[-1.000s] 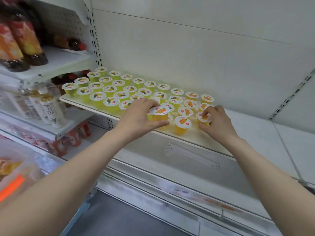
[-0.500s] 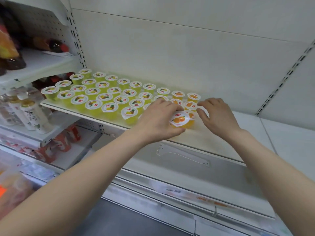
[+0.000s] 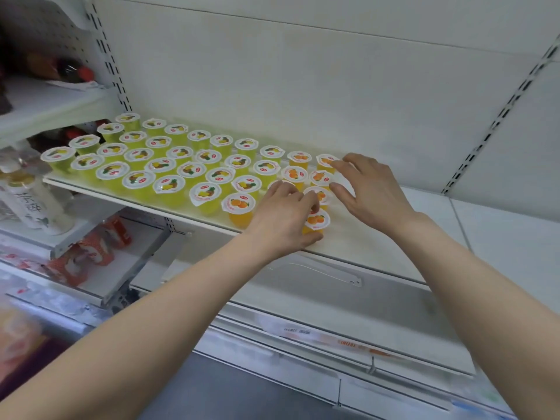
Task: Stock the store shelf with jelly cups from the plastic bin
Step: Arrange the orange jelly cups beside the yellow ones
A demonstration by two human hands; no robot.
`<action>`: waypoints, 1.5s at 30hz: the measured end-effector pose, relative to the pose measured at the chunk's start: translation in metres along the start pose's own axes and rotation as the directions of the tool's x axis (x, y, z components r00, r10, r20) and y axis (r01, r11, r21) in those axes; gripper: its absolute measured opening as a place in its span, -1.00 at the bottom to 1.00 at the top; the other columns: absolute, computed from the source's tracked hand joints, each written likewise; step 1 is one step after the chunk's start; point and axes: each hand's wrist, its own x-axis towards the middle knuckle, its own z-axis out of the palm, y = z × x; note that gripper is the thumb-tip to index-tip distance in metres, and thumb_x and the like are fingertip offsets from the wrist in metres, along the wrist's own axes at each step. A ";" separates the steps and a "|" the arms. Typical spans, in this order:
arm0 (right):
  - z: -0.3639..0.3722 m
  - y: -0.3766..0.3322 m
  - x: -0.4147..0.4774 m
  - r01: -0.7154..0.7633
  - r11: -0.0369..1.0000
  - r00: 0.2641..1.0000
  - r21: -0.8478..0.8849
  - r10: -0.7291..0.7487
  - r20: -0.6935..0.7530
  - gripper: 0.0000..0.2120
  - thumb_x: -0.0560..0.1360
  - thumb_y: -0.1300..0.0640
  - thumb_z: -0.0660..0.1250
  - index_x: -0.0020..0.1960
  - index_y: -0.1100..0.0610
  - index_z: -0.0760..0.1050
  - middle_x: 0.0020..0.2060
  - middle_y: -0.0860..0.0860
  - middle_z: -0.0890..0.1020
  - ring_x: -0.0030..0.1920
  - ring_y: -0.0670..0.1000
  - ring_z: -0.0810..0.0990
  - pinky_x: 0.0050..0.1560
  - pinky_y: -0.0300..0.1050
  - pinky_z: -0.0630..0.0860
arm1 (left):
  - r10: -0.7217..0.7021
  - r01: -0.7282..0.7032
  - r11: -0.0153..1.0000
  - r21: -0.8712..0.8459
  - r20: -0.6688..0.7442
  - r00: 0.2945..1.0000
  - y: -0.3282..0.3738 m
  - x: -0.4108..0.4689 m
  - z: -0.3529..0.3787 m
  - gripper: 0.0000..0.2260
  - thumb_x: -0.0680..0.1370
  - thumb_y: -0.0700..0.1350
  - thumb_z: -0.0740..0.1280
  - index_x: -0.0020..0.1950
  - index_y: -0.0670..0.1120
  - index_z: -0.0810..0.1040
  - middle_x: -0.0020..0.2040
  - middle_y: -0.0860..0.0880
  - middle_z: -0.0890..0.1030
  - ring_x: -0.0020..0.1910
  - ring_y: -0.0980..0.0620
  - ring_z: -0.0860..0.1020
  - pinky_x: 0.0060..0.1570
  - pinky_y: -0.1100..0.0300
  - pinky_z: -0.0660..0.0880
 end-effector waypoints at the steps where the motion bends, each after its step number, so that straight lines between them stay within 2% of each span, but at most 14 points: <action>1: 0.000 0.000 0.001 -0.002 1.000 1.000 0.002 0.002 -0.003 -0.47 0.57 -0.19 0.01 0.42 0.03 0.40 0.28 0.09 0.50 0.25 0.18 0.47 0.19 0.11 0.39 | 0.000 0.000 1.000 0.012 -0.004 1.000 0.000 0.000 0.001 -0.58 0.34 0.21 0.44 0.03 -0.04 0.51 -0.13 0.00 0.64 0.09 -0.14 0.48 0.20 -0.01 0.31; 5: 0.000 -0.001 0.001 -0.007 1.000 1.000 0.007 0.007 -0.018 -0.49 0.59 -0.18 0.01 0.42 0.04 0.37 0.27 0.08 0.50 0.26 0.17 0.46 0.20 0.10 0.38 | 0.018 -0.018 0.999 0.052 0.008 1.000 -0.002 0.001 0.000 -0.54 0.34 0.30 0.39 0.04 -0.01 0.51 -0.10 0.00 0.63 0.12 -0.14 0.48 0.27 -0.07 0.31; 9: -0.003 -0.003 0.004 0.004 1.000 1.000 -0.002 -0.004 -0.015 -0.51 0.59 -0.18 0.04 0.41 0.04 0.38 0.26 0.07 0.50 0.25 0.17 0.47 0.19 0.10 0.38 | 0.021 -0.021 0.999 0.050 -0.008 1.000 -0.005 0.000 -0.009 -0.45 0.38 0.41 0.18 0.08 0.02 0.58 -0.01 -0.01 0.64 0.16 -0.12 0.49 0.33 -0.08 0.31; 12: -0.009 -0.012 0.010 0.014 1.000 1.000 -0.014 -0.014 -0.009 -0.48 0.58 -0.19 0.01 0.42 0.04 0.37 0.26 0.07 0.50 0.25 0.17 0.46 0.19 0.10 0.37 | 0.005 -0.003 0.999 0.042 -0.057 0.998 -0.015 -0.003 -0.024 -0.44 0.44 0.38 0.09 0.09 0.01 0.61 0.03 -0.02 0.65 0.16 -0.11 0.50 0.26 -0.03 0.34; 17: -0.017 -0.047 0.026 0.072 0.996 0.997 -0.046 -0.072 -0.003 -0.46 0.57 -0.19 0.01 0.44 0.04 0.35 0.28 0.09 0.49 0.28 0.19 0.44 0.23 0.12 0.35 | -0.018 0.030 0.995 0.092 -0.129 0.991 -0.059 -0.015 -0.053 -0.50 0.48 0.27 0.09 0.08 -0.06 0.60 0.00 -0.06 0.64 0.10 -0.16 0.52 0.16 -0.03 0.43; 23: -0.020 -0.133 0.052 0.199 0.980 0.979 -0.012 -0.199 -0.050 -0.44 0.56 -0.20 0.01 0.43 0.06 0.38 0.26 0.11 0.51 0.27 0.20 0.45 0.24 0.15 0.37 | -0.156 0.172 0.978 0.120 -0.132 0.979 -0.138 -0.068 -0.091 -0.54 0.49 0.24 0.12 0.13 -0.04 0.58 0.04 -0.06 0.62 0.12 -0.17 0.50 0.15 -0.02 0.43; 26: -0.013 -0.190 0.066 0.265 0.964 0.962 0.005 -0.264 -0.064 -0.46 0.57 -0.19 0.04 0.42 0.07 0.39 0.25 0.11 0.52 0.28 0.21 0.46 0.24 0.15 0.38 | -0.203 0.225 0.965 0.136 -0.160 0.966 -0.179 -0.107 -0.109 -0.67 0.53 0.14 0.27 0.15 -0.05 0.56 0.08 -0.07 0.61 0.15 -0.15 0.48 0.18 0.00 0.37; 35: 0.036 -0.379 0.100 0.465 0.877 0.884 0.123 -0.453 -0.118 -0.50 0.58 -0.15 0.07 0.39 0.10 0.42 0.24 0.12 0.53 0.24 0.21 0.48 0.18 0.16 0.40 | -0.402 0.437 0.876 0.204 -0.193 0.895 -0.298 -0.268 -0.166 -0.72 0.52 0.06 0.34 0.13 -0.07 0.56 0.06 -0.09 0.60 0.10 -0.17 0.50 0.16 0.00 0.39; 40: 0.085 -0.486 0.089 0.561 0.799 0.827 0.215 -0.550 -0.114 -0.52 0.57 -0.12 0.12 0.36 0.13 0.44 0.20 0.14 0.55 0.15 0.21 0.53 0.10 0.12 0.45 | -0.600 0.624 0.766 0.154 -0.175 0.781 -0.356 -0.384 -0.180 -0.71 0.53 0.03 0.31 0.17 -0.08 0.56 0.10 -0.10 0.60 0.15 -0.19 0.49 0.17 -0.02 0.40; 45: 0.135 -0.569 0.071 0.638 0.701 0.751 0.320 -0.658 -0.055 -0.55 0.55 -0.06 0.17 0.33 0.16 0.48 0.17 0.14 0.57 0.13 0.20 0.54 0.12 0.09 0.47 | -0.803 0.811 0.577 0.098 -0.114 0.585 -0.383 -0.491 -0.172 -0.73 0.54 -0.06 0.36 0.22 -0.09 0.55 0.11 -0.11 0.60 0.18 -0.19 0.45 0.15 0.02 0.37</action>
